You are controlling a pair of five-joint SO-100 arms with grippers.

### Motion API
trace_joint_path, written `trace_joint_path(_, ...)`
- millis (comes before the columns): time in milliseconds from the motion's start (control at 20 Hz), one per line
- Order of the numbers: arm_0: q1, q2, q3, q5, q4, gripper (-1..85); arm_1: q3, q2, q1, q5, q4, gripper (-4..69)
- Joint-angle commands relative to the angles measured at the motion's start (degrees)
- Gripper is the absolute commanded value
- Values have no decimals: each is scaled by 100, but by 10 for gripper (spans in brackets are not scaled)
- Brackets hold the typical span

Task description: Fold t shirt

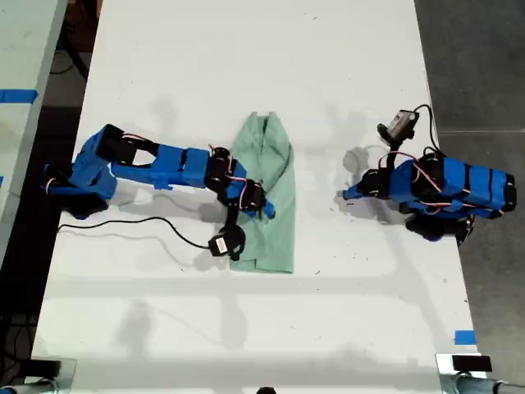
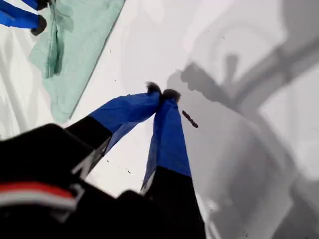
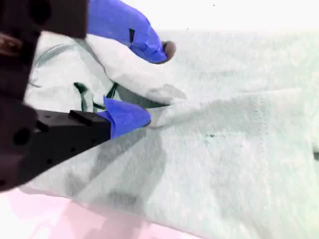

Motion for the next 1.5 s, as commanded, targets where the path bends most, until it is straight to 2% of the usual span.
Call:
trace_joint_path(0, -167, 562, -237, 220, -18, 15, 299, 97, 9, 26, 18, 14)
trace_joint_path(150, -26, 2092, 18, 519, 62, -1, 299, 97, 9, 26, 18, 14)
trace_joint_path(250, -9, 3155, 281, 615, 589, -1, 299, 97, 9, 18, 18, 14)
trace_joint_path(300, -97, 3814, 791, 624, 765, -1, 299, 97, 9, 18, 18, 14)
trace_joint_path(350, -211, 4641, 1731, 642, 677, -1, 299, 97, 9, 18, 18, 14)
trace_joint_path(500, -545, 7884, 6091, 791, -888, -1, 299, 97, 9, 18, 18, 14)
trace_joint_path(650, -984, 10907, 9817, 1055, -2021, -1, 299, 97, 44, 18, 18, 14)
trace_joint_path(750, -1257, 13017, 11452, 1547, -2197, -1, 308, 97, 44, 26, 18, 14)
trace_joint_path(800, -1310, 14124, 12032, 1731, -1934, -1, 308, 97, 44, 35, 18, 14)
trace_joint_path(850, -1415, 14748, 12463, 1749, -1626, -1, 308, 97, 53, 35, 18, 14)
trace_joint_path(1450, -1503, 14713, 12727, 1529, -1494, -1, 308, 97, 18, 53, 18, 14)
